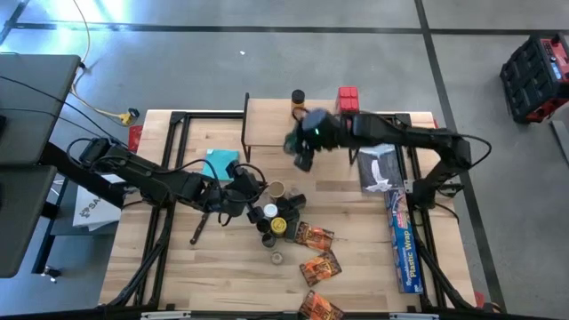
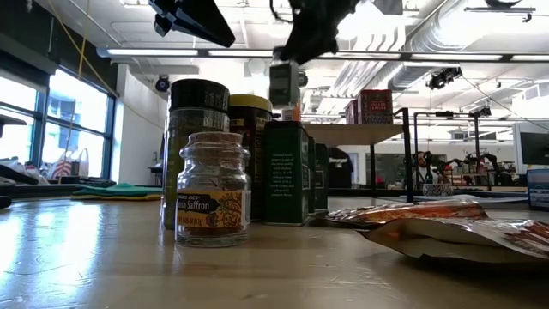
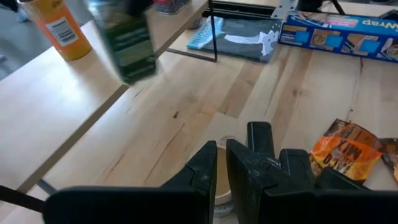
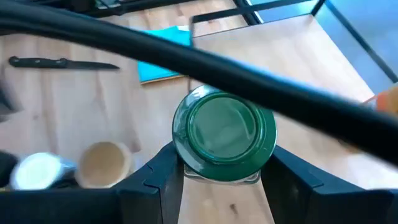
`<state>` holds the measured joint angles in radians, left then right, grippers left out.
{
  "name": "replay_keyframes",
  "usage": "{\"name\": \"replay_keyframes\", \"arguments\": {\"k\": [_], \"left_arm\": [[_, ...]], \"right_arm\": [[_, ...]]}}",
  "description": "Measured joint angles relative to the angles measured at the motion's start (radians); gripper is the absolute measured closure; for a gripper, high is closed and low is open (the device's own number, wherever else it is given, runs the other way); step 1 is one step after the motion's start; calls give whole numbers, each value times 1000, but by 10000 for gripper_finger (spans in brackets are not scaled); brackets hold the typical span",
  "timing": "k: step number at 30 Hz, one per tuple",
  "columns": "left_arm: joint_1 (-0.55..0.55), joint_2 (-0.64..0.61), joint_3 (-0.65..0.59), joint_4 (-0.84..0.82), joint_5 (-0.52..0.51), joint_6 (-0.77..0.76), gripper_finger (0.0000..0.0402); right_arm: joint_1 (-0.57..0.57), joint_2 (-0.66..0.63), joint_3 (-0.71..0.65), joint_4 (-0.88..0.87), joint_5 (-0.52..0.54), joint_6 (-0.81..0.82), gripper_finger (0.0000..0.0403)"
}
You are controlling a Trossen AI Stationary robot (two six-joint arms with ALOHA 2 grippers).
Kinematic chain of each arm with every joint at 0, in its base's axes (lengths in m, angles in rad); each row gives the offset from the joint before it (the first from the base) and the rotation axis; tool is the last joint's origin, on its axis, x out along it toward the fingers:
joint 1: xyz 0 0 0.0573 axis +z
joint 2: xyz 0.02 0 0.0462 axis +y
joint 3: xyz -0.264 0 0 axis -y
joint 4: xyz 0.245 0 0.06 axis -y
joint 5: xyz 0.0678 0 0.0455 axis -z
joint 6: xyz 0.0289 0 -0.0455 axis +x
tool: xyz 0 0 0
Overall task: Shelf spices
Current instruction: Put the green seasoning bottle on the shelf
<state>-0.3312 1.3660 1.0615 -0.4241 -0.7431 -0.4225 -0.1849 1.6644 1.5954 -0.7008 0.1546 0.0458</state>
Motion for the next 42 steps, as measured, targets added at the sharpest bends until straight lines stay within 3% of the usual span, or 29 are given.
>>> {"name": "replay_keyframes", "arguments": {"k": [6, 12, 33, 42], "left_arm": [[0, -9, 0, -5, 0, 0, 369], [0, -8, 0, -6, 0, -1, 369], [13, -8, 0, 18, -30, 14, 367], [71, -8, 0, 88, -10, 119, 322]], "right_arm": [[-128, 52, 30, 10, -110, -46, 237], [-193, 78, 30, 31, -150, -47, 236], [-227, 90, 29, 107, -165, -150, 158], [-222, 49, 29, 144, -143, -183, 152]]}}
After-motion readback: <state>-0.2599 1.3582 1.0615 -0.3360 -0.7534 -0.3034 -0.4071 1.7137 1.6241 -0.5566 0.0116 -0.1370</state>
